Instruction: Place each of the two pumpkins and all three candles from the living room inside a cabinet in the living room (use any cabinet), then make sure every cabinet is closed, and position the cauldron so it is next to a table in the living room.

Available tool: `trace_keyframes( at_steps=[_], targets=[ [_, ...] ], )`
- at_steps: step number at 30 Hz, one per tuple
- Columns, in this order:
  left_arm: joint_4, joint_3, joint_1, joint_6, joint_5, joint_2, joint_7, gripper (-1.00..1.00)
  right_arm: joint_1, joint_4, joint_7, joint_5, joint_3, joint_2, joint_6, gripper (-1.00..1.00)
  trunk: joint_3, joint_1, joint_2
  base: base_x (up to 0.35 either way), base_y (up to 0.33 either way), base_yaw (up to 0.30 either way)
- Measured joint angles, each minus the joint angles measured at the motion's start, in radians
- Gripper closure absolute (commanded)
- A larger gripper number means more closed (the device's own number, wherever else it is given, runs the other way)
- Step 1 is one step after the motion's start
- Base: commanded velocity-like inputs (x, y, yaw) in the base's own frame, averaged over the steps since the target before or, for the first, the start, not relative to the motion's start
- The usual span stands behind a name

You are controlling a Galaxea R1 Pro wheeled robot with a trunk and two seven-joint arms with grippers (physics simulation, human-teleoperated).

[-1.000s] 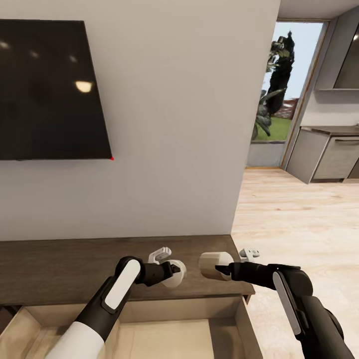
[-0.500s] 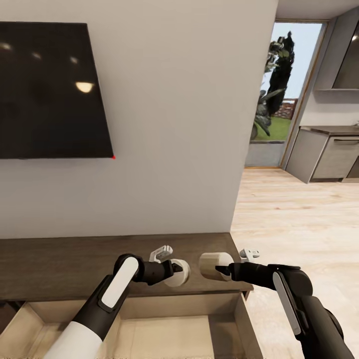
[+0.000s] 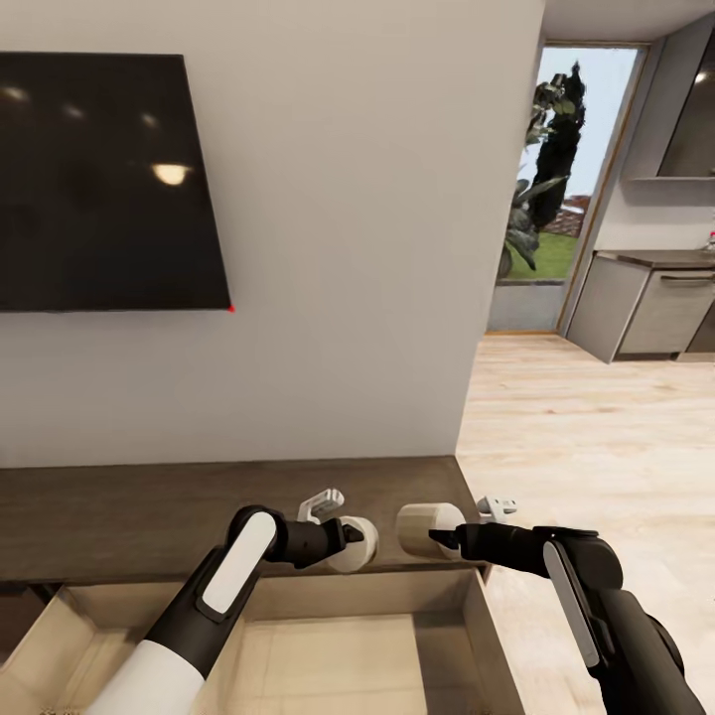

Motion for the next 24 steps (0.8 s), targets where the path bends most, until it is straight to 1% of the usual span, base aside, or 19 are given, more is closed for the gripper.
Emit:
trace_keyframes(
  at_steps=[9, 11, 15, 19, 22, 24],
  targets=[
    [0.002, 0.000, 0.000, 0.000, -0.001, 0.000, 0.003, 1.00, 0.000, 0.001, -0.001, 0.003, 0.001, 0.000, 0.000, 1.00, 0.000, 0.000, 0.000, -0.222, 0.000, 0.000],
    [0.002, 0.000, 0.000, 0.000, -0.002, 0.000, 0.003, 1.00, 0.000, 0.002, 0.000, 0.002, 0.015, 0.000, 0.000, 1.00, 0.000, 0.000, 0.000, -0.240, 0.000, 0.000],
    [0.001, 0.001, 0.000, 0.000, -0.003, 0.001, 0.005, 1.00, 0.000, 0.004, -0.003, 0.003, 0.060, 0.001, 0.001, 1.00, 0.000, 0.000, 0.000, -0.241, 0.000, 0.000],
    [0.003, 0.001, 0.000, -0.001, -0.003, 0.001, 0.005, 1.00, 0.000, 0.017, -0.003, 0.008, 0.072, 0.002, 0.002, 1.00, 0.000, 0.000, 0.000, -0.127, 0.000, 0.000],
    [0.004, 0.002, 0.000, -0.003, -0.011, 0.000, 0.011, 1.00, 0.000, 0.056, -0.010, 0.013, 0.075, 0.003, 0.003, 1.00, 0.000, 0.000, 0.000, -0.026, 0.000, 0.000],
    [0.005, 0.004, 0.000, -0.005, -0.015, 0.001, 0.025, 1.00, 0.000, 0.082, -0.013, 0.014, 0.085, 0.004, 0.003, 1.00, 0.000, 0.000, 0.000, -0.008, 0.000, 0.000]
  ],
)
